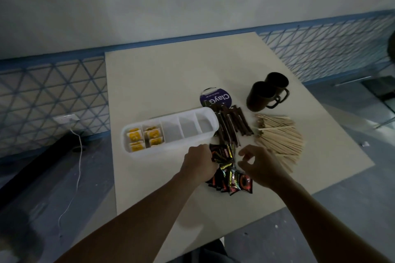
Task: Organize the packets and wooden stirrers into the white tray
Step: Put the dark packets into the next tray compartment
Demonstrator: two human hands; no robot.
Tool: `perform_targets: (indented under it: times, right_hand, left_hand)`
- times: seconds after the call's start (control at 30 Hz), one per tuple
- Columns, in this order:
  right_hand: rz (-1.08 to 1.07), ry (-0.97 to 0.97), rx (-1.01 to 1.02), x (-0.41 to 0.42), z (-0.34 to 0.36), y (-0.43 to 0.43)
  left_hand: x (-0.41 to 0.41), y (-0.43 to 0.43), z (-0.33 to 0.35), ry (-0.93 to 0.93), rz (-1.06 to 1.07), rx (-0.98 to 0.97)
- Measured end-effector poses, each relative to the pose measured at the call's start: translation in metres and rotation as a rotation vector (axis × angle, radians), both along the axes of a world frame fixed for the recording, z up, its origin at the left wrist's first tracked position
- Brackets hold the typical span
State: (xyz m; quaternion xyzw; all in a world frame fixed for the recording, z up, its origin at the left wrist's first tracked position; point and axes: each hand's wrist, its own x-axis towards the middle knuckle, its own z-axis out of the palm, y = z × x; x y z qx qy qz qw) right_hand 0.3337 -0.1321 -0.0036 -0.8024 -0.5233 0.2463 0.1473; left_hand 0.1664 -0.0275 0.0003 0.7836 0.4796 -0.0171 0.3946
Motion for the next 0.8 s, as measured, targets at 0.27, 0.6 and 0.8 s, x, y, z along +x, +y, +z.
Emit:
perform_targets:
  times: [0.27, 0.6, 0.8]
  right_hand:
    - [-0.045, 0.105, -0.191, 0.014, -0.028, -0.025]
    - [-0.07, 0.086, -0.052, 0.011, -0.049, -0.022]
    - [-0.066, 0.095, 0.042, 0.003, -0.059, -0.02]
  left_hand:
    - [0.022, -0.031, -0.024, 0.092, 0.135, -0.059]
    - [0.032, -0.043, -0.035, 0.105, 0.225, 0.002]
    - [0.037, -0.048, -0.039, 0.106, 0.26, 0.045]
